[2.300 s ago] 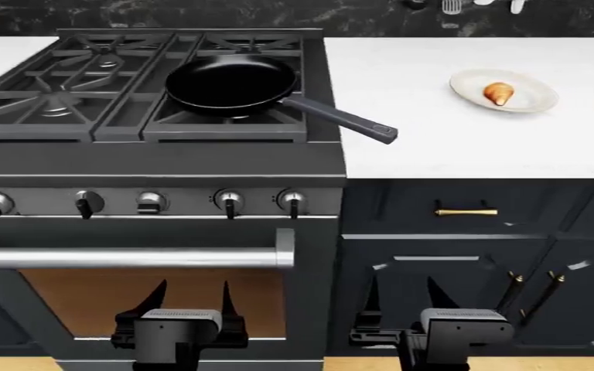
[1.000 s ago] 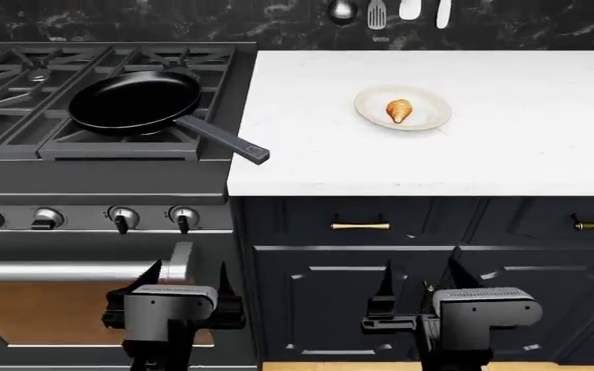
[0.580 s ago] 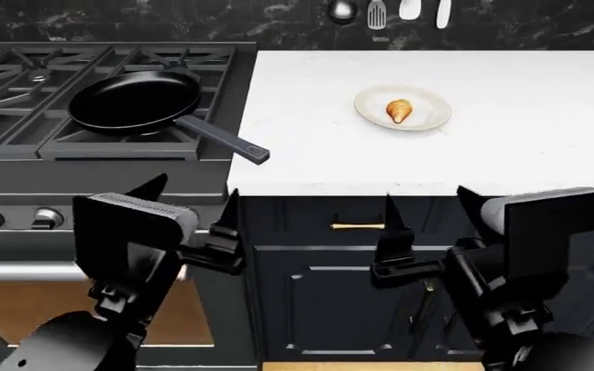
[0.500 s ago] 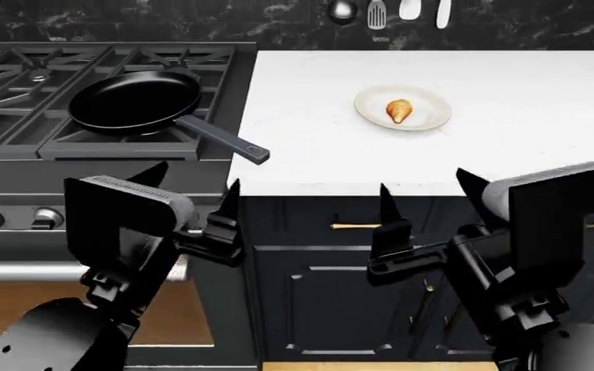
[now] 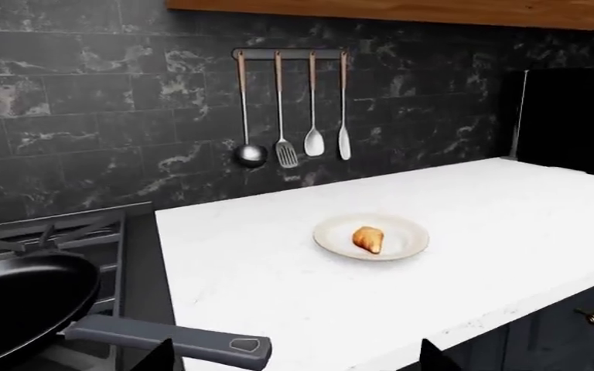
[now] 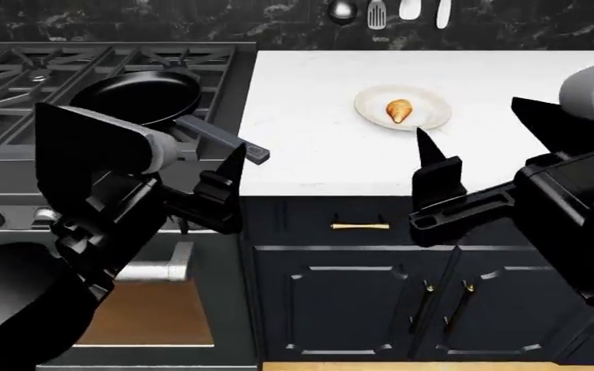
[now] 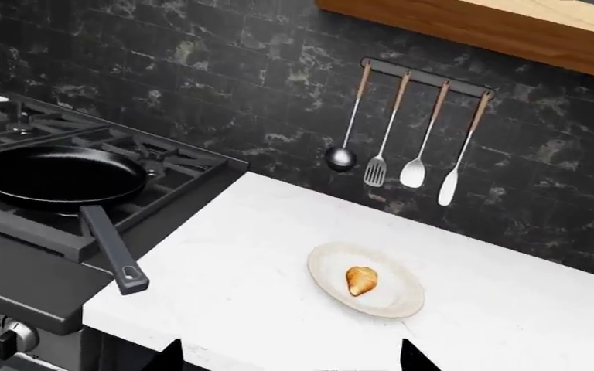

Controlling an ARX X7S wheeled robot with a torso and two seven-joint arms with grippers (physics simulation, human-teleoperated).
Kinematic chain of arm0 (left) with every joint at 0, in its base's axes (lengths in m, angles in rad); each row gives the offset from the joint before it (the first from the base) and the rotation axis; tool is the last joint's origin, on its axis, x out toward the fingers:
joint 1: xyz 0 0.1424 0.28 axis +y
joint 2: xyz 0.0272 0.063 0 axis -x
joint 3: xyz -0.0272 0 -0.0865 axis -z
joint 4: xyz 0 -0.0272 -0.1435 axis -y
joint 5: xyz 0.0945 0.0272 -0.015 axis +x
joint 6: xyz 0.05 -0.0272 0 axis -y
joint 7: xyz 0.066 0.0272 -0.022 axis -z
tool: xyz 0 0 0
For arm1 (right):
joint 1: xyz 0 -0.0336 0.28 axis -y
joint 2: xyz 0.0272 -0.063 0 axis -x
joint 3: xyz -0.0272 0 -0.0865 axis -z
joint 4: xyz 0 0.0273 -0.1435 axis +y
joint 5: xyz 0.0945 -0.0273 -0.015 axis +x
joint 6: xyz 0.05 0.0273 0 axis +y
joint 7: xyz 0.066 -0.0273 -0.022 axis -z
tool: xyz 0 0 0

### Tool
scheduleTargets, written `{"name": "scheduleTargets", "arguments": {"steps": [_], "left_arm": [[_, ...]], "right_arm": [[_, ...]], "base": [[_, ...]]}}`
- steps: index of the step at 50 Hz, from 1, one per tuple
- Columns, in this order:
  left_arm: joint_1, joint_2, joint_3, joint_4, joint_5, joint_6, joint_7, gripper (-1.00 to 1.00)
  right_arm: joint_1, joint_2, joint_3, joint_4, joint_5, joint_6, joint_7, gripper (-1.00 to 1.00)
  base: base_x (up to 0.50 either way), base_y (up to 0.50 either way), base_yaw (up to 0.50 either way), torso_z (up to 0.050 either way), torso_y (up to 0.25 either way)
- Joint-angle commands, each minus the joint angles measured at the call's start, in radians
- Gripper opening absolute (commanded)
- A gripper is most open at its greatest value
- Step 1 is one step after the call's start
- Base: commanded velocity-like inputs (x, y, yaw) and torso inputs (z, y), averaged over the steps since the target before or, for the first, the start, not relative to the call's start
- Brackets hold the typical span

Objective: Pick the croissant and place it on the pan. Then turn on the stove to warm the croissant.

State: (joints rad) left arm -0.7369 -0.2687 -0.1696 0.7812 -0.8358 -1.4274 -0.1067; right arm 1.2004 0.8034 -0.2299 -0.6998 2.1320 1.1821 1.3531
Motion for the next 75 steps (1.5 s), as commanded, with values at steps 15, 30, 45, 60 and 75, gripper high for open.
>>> {"name": "scheduleTargets", "arguments": {"steps": [15, 30, 45, 60, 75], "left_arm": [[-0.171, 0.016, 0.015, -0.134, -0.03, -0.023, -0.06, 1.0], [-0.172, -0.003, 0.04, -0.137, -0.029, 0.012, -0.065, 1.0], [-0.183, -0.011, 0.024, -0.123, -0.069, -0.007, -0.084, 1.0], [-0.172, -0.019, 0.06, -0.135, -0.072, 0.018, -0.092, 1.0], [-0.188, -0.017, 0.055, -0.112, -0.119, -0.008, -0.124, 1.0]], "right_arm": [[0.069, 0.059, -0.054, 0.103, 0.063, -0.018, 0.027, 1.0], [0.045, 0.062, -0.053, 0.103, 0.048, -0.034, 0.007, 1.0], [0.081, 0.066, -0.091, 0.093, 0.08, -0.057, 0.032, 1.0], [0.045, 0.078, -0.076, 0.092, 0.05, -0.063, -0.005, 1.0], [0.008, 0.106, -0.057, 0.053, 0.057, -0.089, -0.012, 1.0]], "base": [[0.04, 0.0, 0.0, 0.0, 0.0], [0.5, 0.0, 0.0, 0.0, 0.0], [0.5, 0.0, 0.0, 0.0, 0.001], [0.5, 0.0, 0.0, 0.0, 0.001], [0.49, 0.0, 0.0, 0.0, 0.001]]}}
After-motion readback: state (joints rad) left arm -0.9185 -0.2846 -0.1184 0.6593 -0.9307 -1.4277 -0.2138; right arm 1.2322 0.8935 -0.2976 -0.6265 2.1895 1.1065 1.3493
